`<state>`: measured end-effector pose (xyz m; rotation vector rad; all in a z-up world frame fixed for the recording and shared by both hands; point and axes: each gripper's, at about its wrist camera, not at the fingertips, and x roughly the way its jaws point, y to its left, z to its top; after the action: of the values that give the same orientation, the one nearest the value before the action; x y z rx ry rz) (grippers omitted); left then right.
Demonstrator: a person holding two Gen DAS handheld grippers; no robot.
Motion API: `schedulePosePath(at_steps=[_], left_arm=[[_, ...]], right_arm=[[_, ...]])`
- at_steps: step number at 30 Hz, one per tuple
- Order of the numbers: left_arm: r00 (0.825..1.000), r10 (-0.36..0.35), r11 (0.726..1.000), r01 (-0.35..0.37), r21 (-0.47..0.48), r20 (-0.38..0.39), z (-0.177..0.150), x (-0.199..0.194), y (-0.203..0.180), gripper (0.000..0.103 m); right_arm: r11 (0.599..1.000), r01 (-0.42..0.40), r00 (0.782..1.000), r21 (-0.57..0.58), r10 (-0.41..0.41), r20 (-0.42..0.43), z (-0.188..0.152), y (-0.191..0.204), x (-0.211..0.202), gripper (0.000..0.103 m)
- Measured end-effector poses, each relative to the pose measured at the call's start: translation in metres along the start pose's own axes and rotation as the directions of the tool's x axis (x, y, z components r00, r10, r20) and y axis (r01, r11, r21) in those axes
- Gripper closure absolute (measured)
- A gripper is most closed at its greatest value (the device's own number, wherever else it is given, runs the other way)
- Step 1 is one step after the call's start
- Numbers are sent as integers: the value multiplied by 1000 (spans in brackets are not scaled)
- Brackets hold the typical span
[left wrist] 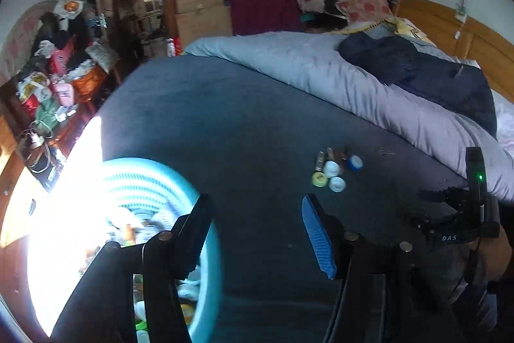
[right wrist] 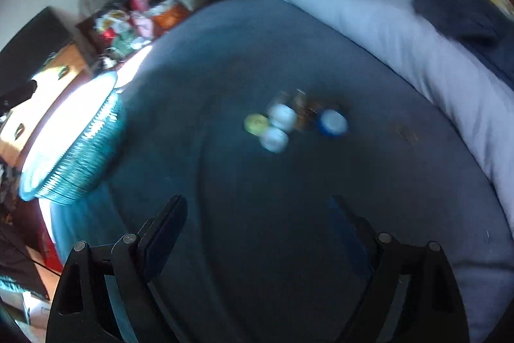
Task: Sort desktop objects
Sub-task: 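Open both grippers to drop the green and yellow-orange caps into the basket, then move both grippers back over the remaining caps and clothespins on the bed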
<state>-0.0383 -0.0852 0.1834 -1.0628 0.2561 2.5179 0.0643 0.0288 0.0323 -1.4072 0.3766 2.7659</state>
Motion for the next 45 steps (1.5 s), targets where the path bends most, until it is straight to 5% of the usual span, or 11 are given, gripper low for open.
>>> schedulePosePath(at_steps=[8,13,18,22,25,30,33,36,41,45], left_arm=[[977,-61,998,57,-22,-205,27,173,-59,44],[974,-23,1000,23,-2,-224,68,255,-87,44],[972,39,996,-19,87,-230,100,314,-114,44],[946,115,987,-74,145,-304,98,359,-128,44],[946,73,989,-29,143,-315,77,344,-136,44],[907,-116,965,200,172,-404,11,263,-143,45],[944,-151,978,185,91,-292,-8,196,-114,46],[977,-70,995,82,55,-201,-27,153,-85,45],[989,-35,995,48,84,-144,-44,146,-87,45],[992,-93,993,99,64,-90,-47,163,-116,45]], right_arm=[[1000,25,1000,5,-25,-7,-60,-68,17,15],[997,10,999,-74,-6,50,-73,-62,22,0],[998,-34,998,-60,37,54,-69,-67,24,0],[996,-86,994,-27,88,71,-72,-74,22,0],[995,-95,992,-23,96,76,-76,-75,19,0],[991,-131,987,1,131,89,-72,-79,19,0],[988,-151,984,15,149,97,-72,-81,18,0],[988,-155,983,18,152,101,-72,-81,17,0],[987,-156,983,20,154,101,-72,-81,17,0],[988,-156,983,20,153,100,-72,-82,17,0]])
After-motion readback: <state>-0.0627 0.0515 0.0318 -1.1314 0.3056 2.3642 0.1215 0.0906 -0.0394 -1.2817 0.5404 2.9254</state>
